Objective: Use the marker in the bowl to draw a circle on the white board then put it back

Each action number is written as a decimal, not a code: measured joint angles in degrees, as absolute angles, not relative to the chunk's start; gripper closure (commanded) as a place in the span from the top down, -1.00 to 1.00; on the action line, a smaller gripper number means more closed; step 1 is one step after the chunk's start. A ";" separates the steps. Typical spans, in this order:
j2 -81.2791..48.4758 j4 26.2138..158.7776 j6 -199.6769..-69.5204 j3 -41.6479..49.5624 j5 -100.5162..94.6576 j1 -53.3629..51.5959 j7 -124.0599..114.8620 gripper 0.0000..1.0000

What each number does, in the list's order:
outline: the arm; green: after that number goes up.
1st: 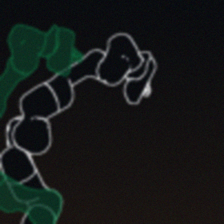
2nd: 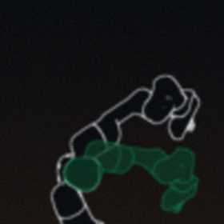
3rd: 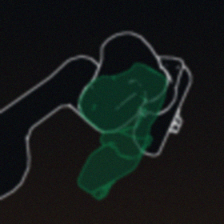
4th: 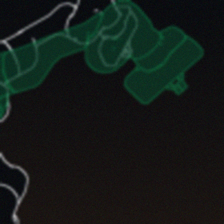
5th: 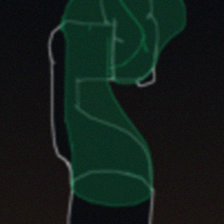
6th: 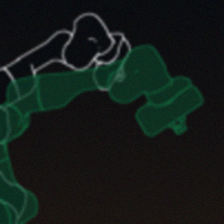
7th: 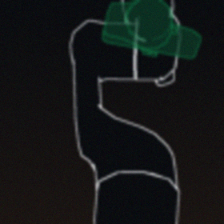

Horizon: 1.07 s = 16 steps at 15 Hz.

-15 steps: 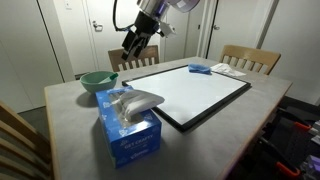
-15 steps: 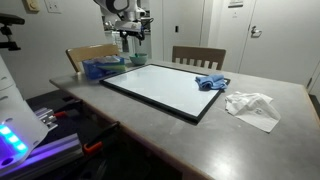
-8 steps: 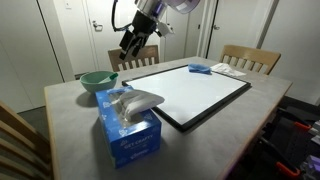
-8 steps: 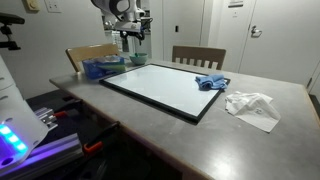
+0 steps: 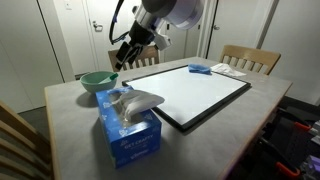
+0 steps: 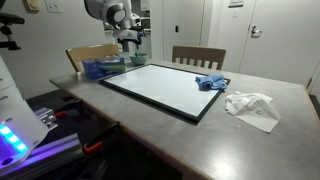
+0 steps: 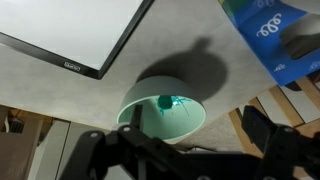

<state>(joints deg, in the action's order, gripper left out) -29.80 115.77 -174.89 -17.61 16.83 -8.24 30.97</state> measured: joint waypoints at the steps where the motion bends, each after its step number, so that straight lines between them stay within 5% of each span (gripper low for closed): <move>1: -30.93 115.61 -176.37 -18.00 16.81 -7.67 31.66 1.00; 16: -48.51 102.39 -186.35 -30.08 10.14 1.59 35.28 1.00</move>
<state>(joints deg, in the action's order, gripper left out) -48.51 102.39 -186.35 -30.08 10.14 1.59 35.28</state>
